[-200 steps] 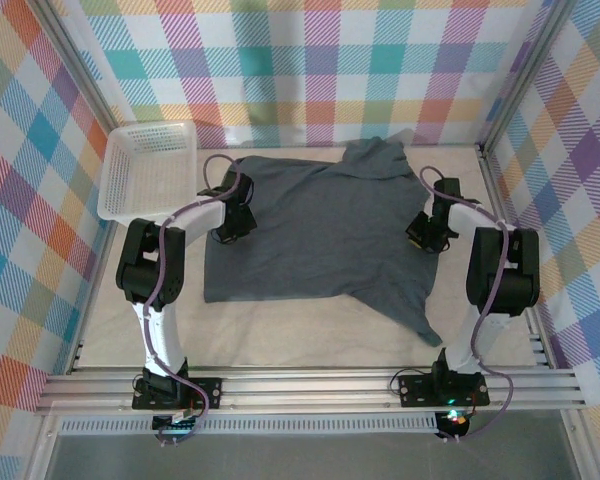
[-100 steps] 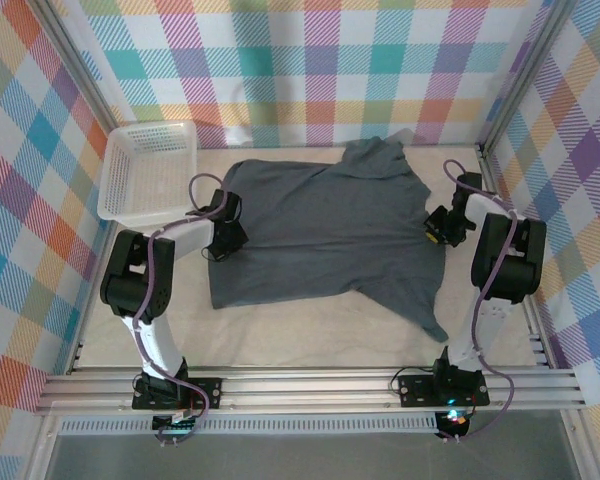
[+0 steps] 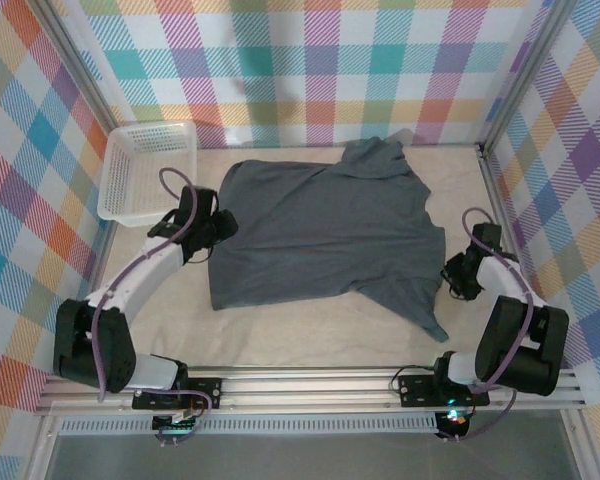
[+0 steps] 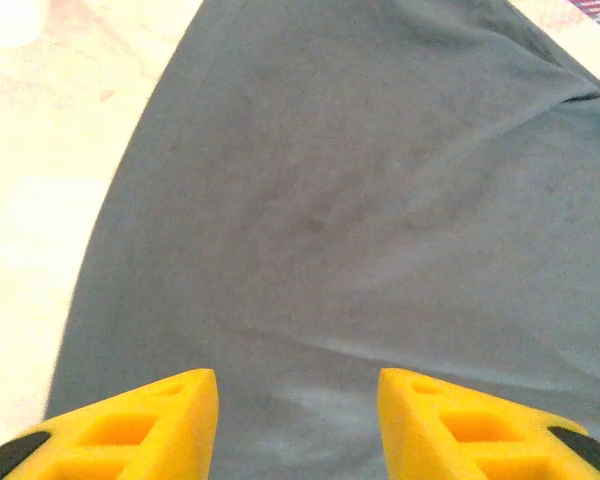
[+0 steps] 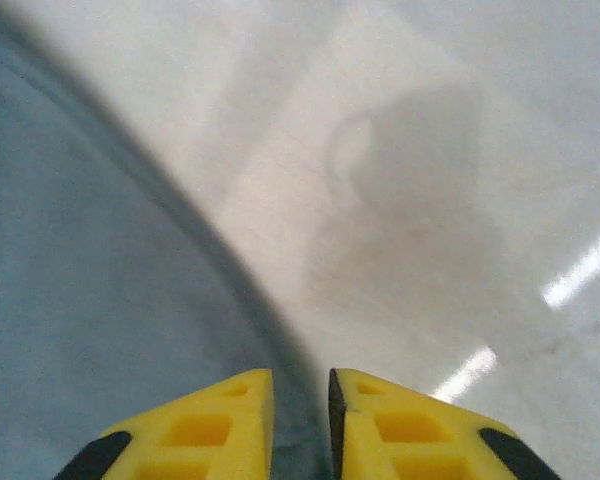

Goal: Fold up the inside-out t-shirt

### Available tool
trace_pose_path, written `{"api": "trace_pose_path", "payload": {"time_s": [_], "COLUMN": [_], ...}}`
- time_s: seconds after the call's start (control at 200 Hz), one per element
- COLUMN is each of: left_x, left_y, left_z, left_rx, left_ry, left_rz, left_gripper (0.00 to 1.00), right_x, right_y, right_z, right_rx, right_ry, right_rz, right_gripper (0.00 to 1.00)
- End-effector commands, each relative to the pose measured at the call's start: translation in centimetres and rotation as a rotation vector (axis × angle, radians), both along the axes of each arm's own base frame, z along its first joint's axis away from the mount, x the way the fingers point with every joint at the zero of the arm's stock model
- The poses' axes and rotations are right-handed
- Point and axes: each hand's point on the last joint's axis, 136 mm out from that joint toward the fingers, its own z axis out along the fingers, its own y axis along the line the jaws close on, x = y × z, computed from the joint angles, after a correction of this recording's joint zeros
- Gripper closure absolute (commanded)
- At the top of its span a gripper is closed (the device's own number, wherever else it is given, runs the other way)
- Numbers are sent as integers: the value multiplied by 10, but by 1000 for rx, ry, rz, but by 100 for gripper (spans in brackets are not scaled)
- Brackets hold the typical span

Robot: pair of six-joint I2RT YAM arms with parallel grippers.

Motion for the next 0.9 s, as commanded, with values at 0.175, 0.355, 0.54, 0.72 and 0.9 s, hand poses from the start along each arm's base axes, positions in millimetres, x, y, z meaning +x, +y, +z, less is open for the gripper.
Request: {"api": "trace_pose_path", "payload": {"time_s": [0.175,0.355,0.54,0.72,0.9], "left_x": [-27,-31,-30,-28,-29], "left_y": [13,14,13,12,15], "left_z": [-29,-30,-31,-32,-34], "left_rx": [76,73,71,70,83], "left_ry": [90,84,85,85,92], "left_rz": [-16,-14,-17,-20,-13], "left_gripper": [52,51,51,51,50], "right_x": [22,23,17,18,19], "right_y": [10,14,9,12,18], "right_z": [-13,-8,12,7,-4], "right_rx": [65,92,47,68,95], "right_ry": [-39,-39,-83,-77,-47], "right_rz": [53,50,29,32,49], "right_gripper": [69,72,80,72,71]}}
